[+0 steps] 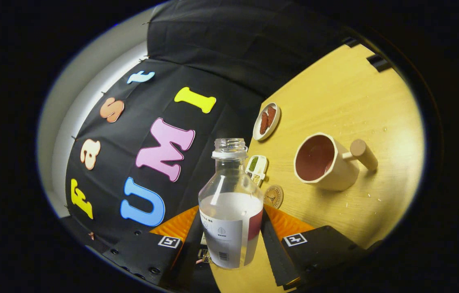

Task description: Take the bottle from table, then pour the juice into the cup, finally place the bottle on the coaster

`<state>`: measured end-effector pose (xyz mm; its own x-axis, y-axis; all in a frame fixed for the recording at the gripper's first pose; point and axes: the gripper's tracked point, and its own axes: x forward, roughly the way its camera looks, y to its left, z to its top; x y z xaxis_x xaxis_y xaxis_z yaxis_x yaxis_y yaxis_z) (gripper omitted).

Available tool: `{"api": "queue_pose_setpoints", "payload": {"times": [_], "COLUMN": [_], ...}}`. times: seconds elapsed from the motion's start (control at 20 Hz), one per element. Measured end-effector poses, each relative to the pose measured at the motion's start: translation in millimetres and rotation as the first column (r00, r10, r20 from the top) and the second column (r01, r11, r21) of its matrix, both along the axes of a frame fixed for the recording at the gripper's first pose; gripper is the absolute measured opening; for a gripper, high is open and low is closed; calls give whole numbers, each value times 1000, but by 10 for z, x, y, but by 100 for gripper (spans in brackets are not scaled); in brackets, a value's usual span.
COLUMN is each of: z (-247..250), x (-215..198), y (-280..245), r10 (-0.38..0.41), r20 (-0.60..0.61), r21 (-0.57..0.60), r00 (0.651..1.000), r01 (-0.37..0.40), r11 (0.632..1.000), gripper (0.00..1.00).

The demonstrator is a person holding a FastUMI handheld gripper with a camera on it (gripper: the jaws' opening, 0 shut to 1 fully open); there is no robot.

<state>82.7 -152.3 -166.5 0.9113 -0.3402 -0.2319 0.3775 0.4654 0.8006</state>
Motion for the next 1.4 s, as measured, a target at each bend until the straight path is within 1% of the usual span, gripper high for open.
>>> {"api": "queue_pose_setpoints", "payload": {"times": [0.1, 0.2, 0.3, 0.4, 0.5, 0.65, 0.75, 0.8, 0.9, 1.05, 1.1, 1.15, 1.2, 1.3, 1.4], "z": [102, 219, 328, 434, 472, 382, 361, 352, 364, 330, 288, 208, 103, -80, -281], "x": [28, 76, 184, 315, 434, 616, 804, 895, 1070, 1289, 1355, 1418, 1480, 1602, 1681], "y": [-11, -2, 25, 92, 90, 4, 48, 58, 69, 25, -10, -50, -75, -84, -102], "r10": [-16, -19, -13, 5, -8, -82, -86, -90, -109, -134, -152, -166, -173, -177, -179], "r20": [-16, -31, -56, -79, -113, -216, -236, -236, -209, -169, -165, -170, -181, -204, -221], "r21": [-129, -252, -363, -465, -578, -730, -801, -827, -870, -897, -906, -910, -909, -899, -893], "r00": [1000, 999, 998, 997, 994, 973, 968, 968, 972, 976, 974, 971, 968, 963, 959], "r01": [14, 10, -8, -42, -59, -106, -143, -152, -134, -96, -89, -90, -98, -112, -125], "r11": [992, 968, 932, 884, 814, 675, 582, 541, 475, 432, 414, 404, 406, 424, 432], "gripper": [76, 76, 76, 76, 76, 76, 76, 76, 76, 76, 76, 76, 76, 76, 76]}}
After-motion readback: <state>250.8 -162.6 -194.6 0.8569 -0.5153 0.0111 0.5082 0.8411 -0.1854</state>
